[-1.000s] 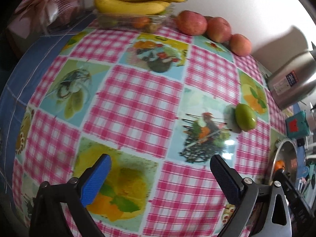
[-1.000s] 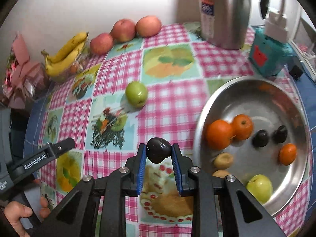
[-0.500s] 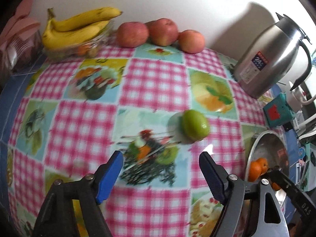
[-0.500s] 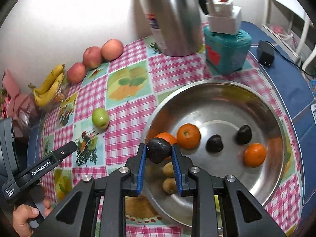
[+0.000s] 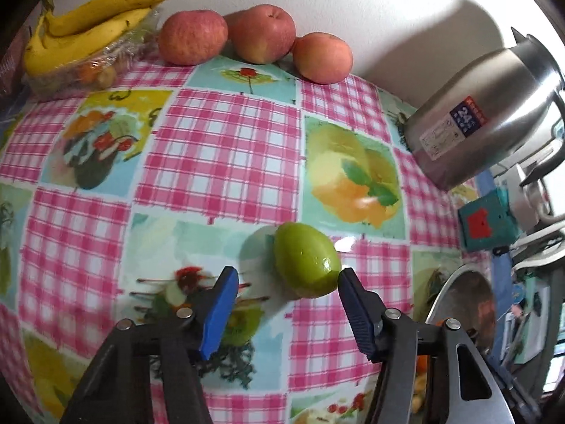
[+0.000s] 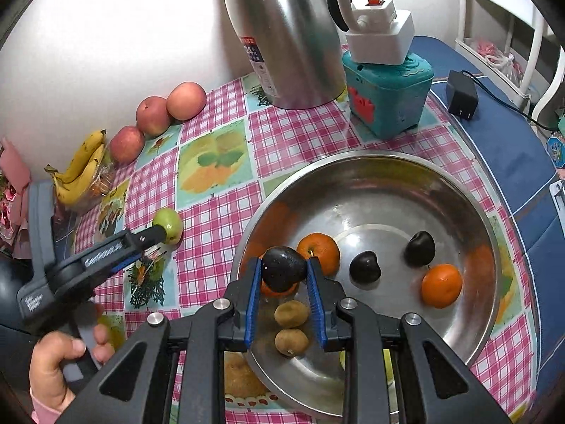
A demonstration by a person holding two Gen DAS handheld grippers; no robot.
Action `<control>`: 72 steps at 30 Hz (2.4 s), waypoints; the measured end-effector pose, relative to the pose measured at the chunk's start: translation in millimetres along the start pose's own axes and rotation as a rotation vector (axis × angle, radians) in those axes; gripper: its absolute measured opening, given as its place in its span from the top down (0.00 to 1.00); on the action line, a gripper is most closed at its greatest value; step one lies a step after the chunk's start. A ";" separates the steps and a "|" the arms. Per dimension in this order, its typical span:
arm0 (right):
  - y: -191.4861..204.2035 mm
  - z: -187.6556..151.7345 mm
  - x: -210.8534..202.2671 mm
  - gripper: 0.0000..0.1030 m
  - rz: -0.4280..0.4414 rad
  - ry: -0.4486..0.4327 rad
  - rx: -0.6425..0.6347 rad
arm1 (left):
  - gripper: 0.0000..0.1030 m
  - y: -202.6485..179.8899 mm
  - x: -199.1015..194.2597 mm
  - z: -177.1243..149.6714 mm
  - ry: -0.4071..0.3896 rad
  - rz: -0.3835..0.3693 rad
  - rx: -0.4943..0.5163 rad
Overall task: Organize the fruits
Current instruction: 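Lift the plum with the right tool while the left gripper grasps the green apple, then carry the plum with the right tool over the bowl while the left carries the green apple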
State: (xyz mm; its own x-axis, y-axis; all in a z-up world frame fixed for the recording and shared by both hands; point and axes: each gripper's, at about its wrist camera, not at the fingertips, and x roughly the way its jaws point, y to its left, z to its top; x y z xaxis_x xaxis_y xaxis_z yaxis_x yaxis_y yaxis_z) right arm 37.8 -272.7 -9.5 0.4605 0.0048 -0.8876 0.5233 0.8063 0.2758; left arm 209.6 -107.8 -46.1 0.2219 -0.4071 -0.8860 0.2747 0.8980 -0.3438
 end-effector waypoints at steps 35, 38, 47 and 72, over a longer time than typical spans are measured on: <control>-6.8 -14.6 -4.5 0.74 -0.005 0.031 -0.010 | 0.86 -22.0 -55.2 -43.0 -0.073 -0.087 0.023; -14.9 -19.7 -0.6 0.74 -0.030 0.058 -0.006 | 0.86 -27.2 -51.7 -46.2 -0.075 -0.058 0.040; -32.5 -21.3 -4.3 0.74 -0.024 0.059 0.033 | 0.49 -36.7 -11.6 -24.5 -0.041 -0.040 0.068; -42.6 -20.0 3.7 0.74 -0.006 0.078 0.068 | 0.56 -42.2 0.6 -40.6 0.029 -0.161 -0.054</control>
State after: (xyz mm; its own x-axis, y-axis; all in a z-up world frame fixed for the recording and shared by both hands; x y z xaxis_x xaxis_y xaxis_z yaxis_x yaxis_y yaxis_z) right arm 2.9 -295.2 -31.9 0.4012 0.0484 -0.9147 0.5746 0.7644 0.2925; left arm 160.2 -139.2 -44.7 0.1520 -0.5423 -0.8263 0.2539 0.8294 -0.4976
